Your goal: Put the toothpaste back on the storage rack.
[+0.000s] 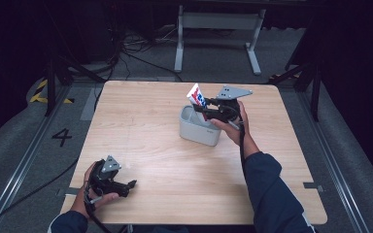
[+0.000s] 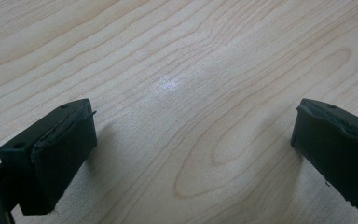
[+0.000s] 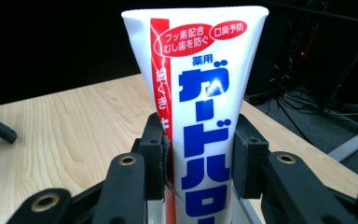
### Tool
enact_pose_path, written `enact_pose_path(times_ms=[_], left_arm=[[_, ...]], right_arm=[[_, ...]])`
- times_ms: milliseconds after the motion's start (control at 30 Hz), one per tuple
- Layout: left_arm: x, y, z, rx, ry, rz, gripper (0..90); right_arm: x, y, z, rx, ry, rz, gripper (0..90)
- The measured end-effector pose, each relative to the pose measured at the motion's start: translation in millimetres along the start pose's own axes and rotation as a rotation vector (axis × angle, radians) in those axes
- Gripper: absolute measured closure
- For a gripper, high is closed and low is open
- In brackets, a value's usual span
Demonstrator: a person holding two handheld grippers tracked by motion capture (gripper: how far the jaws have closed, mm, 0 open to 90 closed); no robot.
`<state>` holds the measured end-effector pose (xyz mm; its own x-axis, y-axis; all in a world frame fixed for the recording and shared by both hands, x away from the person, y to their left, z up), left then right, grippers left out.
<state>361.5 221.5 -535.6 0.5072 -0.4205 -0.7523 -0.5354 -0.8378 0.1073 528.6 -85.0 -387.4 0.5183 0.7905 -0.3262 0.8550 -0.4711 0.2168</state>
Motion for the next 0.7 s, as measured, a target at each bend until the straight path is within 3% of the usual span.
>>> enact_pose_path(times_ms=[700], left_arm=[[0.0, 0.0, 0.0, 0.000, 0.000, 0.000, 0.6]], right_arm=[[-5.2, -6.5, 24.0, -0.039, -0.101, -0.023, 61.1]])
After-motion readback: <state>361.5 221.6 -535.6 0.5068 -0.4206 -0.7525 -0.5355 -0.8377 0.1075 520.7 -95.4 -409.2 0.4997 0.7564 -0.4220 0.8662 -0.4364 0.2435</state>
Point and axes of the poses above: each handheld gripper's, and its own axes: x roughly forward along the jaws, z roughly out of its underside, y roughly to its right, the point moved 7 cm from there along x, roughly forward along the jaws, and after that the axes turned 10 degrees about -x, right-handed, at the moved point
